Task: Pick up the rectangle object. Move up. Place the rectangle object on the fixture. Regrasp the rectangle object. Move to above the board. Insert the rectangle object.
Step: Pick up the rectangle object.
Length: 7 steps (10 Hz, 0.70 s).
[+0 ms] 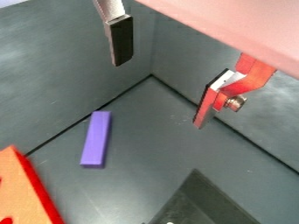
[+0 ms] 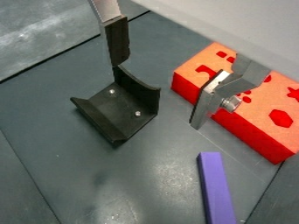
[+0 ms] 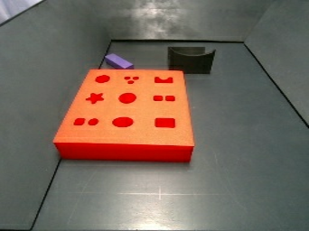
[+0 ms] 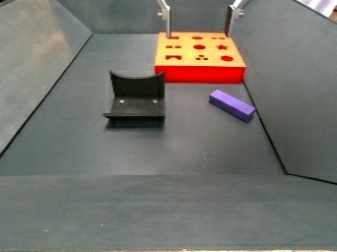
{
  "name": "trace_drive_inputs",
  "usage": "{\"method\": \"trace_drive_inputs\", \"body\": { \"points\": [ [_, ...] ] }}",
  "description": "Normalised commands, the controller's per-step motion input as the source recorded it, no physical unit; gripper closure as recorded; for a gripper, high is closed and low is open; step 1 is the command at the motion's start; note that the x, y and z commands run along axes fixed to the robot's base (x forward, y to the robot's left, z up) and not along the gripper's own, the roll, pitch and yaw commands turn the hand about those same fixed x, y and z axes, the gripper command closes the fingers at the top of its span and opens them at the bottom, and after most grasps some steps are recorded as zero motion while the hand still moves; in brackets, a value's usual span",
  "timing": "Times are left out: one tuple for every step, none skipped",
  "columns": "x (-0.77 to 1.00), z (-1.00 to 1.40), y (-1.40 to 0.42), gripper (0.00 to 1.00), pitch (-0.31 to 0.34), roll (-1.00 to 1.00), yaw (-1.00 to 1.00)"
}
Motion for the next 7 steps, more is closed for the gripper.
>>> {"method": "trace_drive_inputs", "body": {
  "points": [
    [-0.1, -0.8, -0.48, 0.0, 0.09, 0.17, 0.72],
    [-0.06, -0.73, -0.49, 0.0, 0.087, 0.16, 0.71],
    [-0.19, -0.83, -0.43, 0.0, 0.02, 0.16, 0.74],
    [-0.35, -0.94, -0.21, 0.0, 0.0, 0.13, 0.78],
    [-0.57, -1.0, 0.0, 0.0, -0.077, 0.07, 0.71],
    [-0.78, -0.91, 0.0, 0.0, -0.14, 0.0, 0.27],
    [-0.45, -0.5, 0.0, 0.0, -0.23, -0.19, 0.06]
  ]
}}
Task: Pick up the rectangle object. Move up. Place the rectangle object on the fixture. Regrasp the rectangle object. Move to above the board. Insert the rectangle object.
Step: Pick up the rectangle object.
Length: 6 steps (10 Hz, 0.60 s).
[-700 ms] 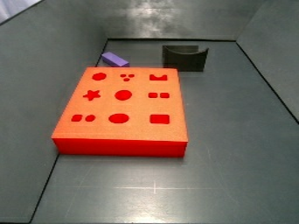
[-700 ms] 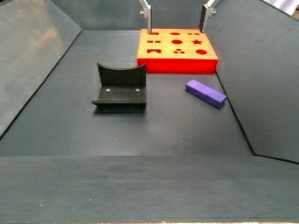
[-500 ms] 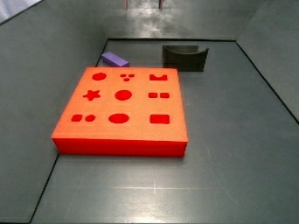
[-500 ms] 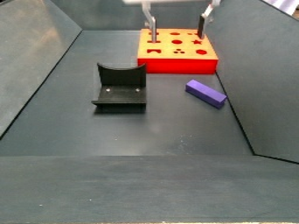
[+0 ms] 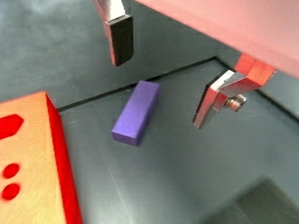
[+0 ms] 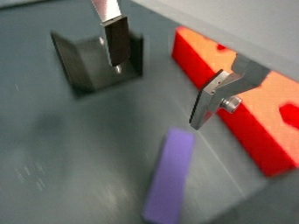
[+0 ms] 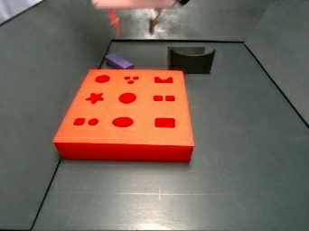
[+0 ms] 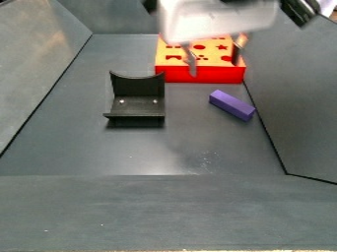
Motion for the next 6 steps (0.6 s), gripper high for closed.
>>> {"method": "trace_drive_inputs", "body": {
  "points": [
    [-0.38, -0.48, 0.0, 0.0, -0.249, -0.1, 0.11],
    [-0.23, -0.69, 0.0, 0.0, -0.15, 0.0, 0.14],
    [-0.13, -0.88, 0.0, 0.0, -0.05, 0.0, 0.09],
    [-0.1, -0.85, -0.05, 0.0, -0.073, 0.0, 0.13],
    [-0.07, -0.65, -0.09, 0.0, -0.061, 0.0, 0.15],
    [-0.16, -0.59, -0.1, 0.0, -0.104, 0.0, 0.15]
  ]
}}
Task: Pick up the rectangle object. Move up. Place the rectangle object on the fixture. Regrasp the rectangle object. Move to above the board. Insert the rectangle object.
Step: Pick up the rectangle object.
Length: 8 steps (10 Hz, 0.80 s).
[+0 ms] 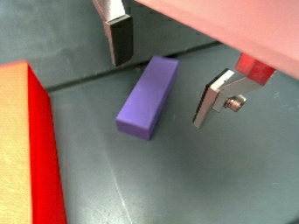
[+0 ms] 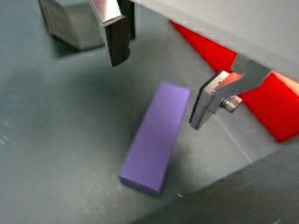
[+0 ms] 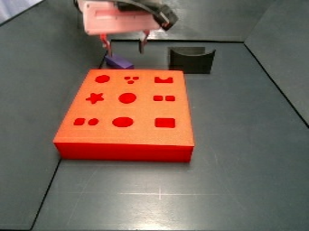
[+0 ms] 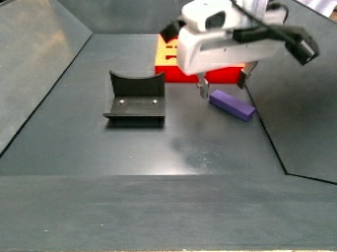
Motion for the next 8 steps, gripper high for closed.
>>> {"method": "trace_drive_inputs", "body": {
  "points": [
    [-0.23, -0.52, -0.24, 0.0, -0.211, 0.0, 0.27],
    [-0.11, -0.41, -0.12, 0.0, -0.169, 0.0, 0.32],
    [-0.11, -0.34, -0.01, 0.0, -0.133, 0.0, 0.33],
    [-0.01, -0.3, 0.0, 0.0, -0.09, -0.01, 0.14],
    [-0.1, -0.08, 0.0, 0.0, -0.06, -0.04, -0.06],
    [0.0, 0.0, 0.0, 0.0, -0.034, 0.0, 0.0],
    [0.0, 0.0, 0.0, 0.0, 0.0, 0.0, 0.0],
    [0.0, 0.0, 0.0, 1.0, 0.0, 0.0, 0.0]
  ]
}}
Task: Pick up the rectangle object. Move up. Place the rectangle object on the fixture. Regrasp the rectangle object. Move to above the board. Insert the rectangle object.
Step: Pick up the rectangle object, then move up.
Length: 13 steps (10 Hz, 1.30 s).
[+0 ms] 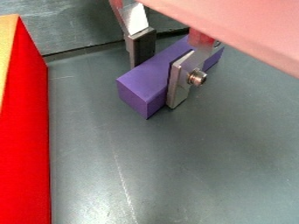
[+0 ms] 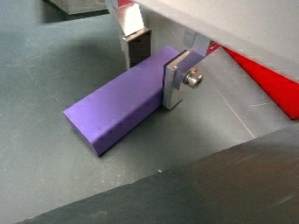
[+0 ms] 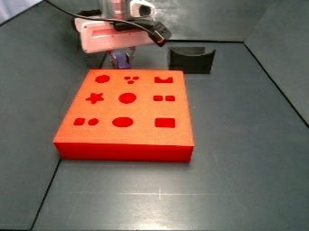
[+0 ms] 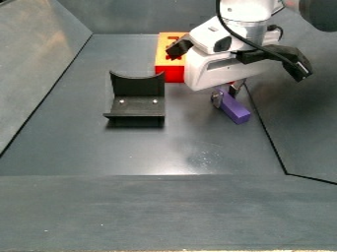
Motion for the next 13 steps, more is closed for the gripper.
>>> {"method": "trace_drive_inputs", "body": {
  "points": [
    [0.0, 0.0, 0.0, 1.0, 0.0, 0.0, 0.0],
    [0.0, 0.0, 0.0, 1.0, 0.0, 0.0, 0.0],
    [0.0, 0.0, 0.0, 1.0, 0.0, 0.0, 0.0],
    [0.0, 0.0, 0.0, 1.0, 0.0, 0.0, 0.0],
    [0.0, 0.0, 0.0, 1.0, 0.0, 0.0, 0.0],
    [0.0, 0.0, 0.0, 1.0, 0.0, 0.0, 0.0],
    [0.0, 0.0, 0.0, 1.0, 0.0, 0.0, 0.0],
    [0.0, 0.0, 0.0, 1.0, 0.0, 0.0, 0.0],
    [0.0, 0.0, 0.0, 1.0, 0.0, 0.0, 0.0],
    [0.0, 0.0, 0.0, 1.0, 0.0, 0.0, 0.0],
    [0.0, 0.83, 0.0, 1.0, 0.0, 0.0, 0.0],
    [-0.01, 0.82, -0.03, 1.0, 0.005, 0.0, 0.0],
    [-0.03, 0.76, -0.03, 1.0, 0.014, -0.01, 0.0]
  ]
}}
